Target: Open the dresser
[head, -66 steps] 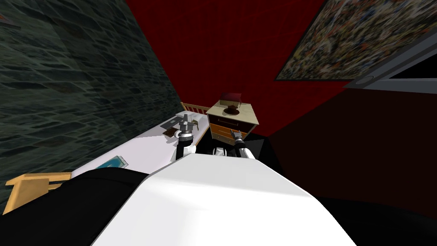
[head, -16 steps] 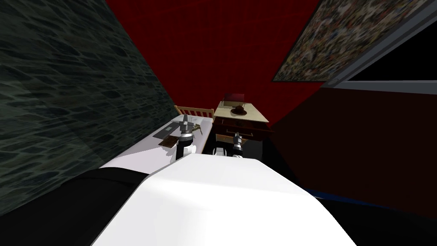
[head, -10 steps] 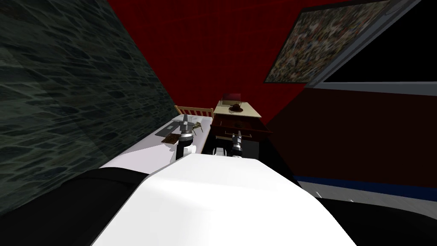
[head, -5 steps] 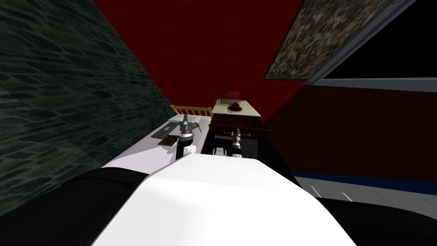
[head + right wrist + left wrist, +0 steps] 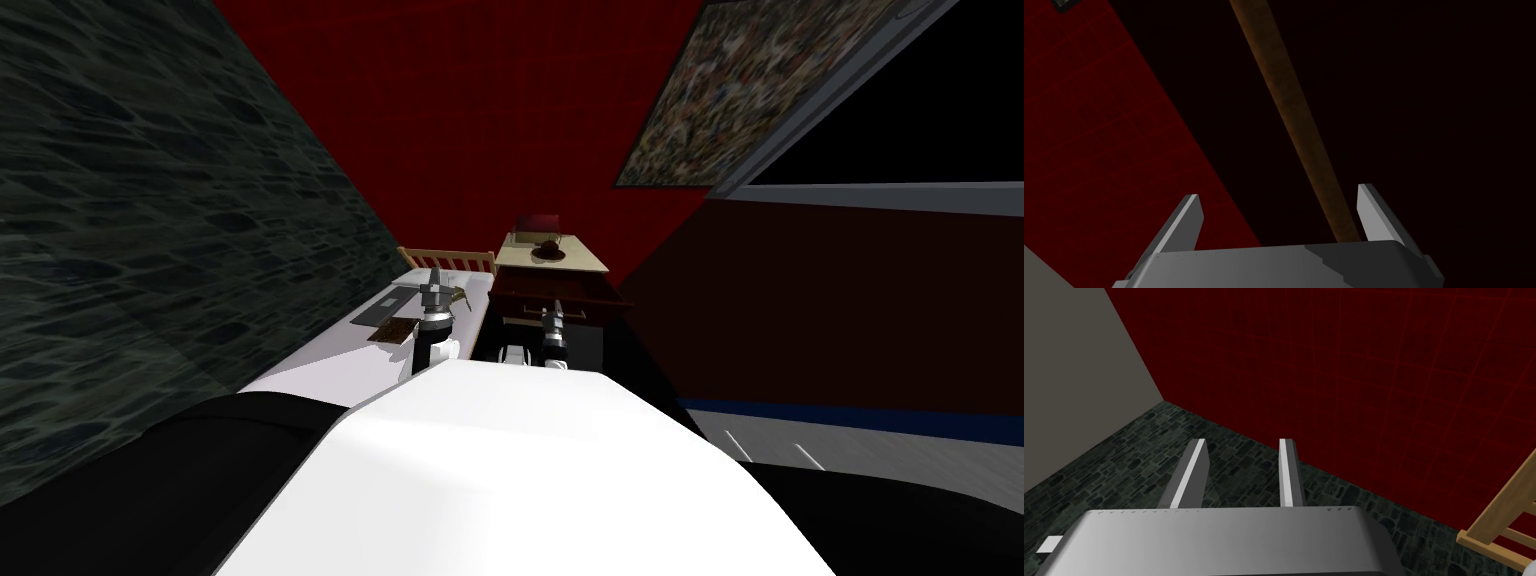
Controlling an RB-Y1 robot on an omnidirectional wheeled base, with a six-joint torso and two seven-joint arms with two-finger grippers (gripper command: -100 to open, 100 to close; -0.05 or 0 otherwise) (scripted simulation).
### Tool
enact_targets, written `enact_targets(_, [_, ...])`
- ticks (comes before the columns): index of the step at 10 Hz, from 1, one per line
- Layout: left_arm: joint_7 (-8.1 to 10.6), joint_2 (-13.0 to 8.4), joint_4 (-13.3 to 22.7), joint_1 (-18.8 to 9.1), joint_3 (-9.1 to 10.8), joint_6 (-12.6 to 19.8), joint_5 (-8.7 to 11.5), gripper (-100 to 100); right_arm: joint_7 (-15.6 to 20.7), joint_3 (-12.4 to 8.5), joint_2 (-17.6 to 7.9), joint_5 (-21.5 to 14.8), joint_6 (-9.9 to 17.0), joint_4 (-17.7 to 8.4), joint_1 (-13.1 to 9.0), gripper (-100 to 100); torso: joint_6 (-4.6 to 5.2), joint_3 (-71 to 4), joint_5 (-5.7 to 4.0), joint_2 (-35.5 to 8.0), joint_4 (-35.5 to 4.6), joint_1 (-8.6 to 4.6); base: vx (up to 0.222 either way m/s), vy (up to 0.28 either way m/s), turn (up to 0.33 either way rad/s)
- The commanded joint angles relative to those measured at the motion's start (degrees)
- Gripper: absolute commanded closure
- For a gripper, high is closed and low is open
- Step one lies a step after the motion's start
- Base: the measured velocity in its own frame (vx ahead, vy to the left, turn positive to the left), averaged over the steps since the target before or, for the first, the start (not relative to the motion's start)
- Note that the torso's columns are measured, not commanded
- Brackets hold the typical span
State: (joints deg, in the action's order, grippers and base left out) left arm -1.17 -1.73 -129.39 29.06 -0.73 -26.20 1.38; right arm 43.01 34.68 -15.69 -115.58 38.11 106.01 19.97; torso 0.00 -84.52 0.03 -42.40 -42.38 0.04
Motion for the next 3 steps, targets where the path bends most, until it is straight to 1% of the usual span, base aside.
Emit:
enact_targets(1, [0.0,0.0,0.0,0.0,0.0,0.0,0.0,0,0.0,0.0,0.0,0.0,0.0,0.0,0.0,0,0.0,0.0,-0.01,0.0,0.0,-0.01,0.0,0.0,0.0])
enact_targets(3, [0.0,0.0,0.0,0.0,0.0,0.0,0.0,0,0.0,0.0,0.0,0.0,0.0,-0.1,0.1,0,0.0,0.0,-0.02,0.1,0.1,-0.02,0.0,0.0,0.0])
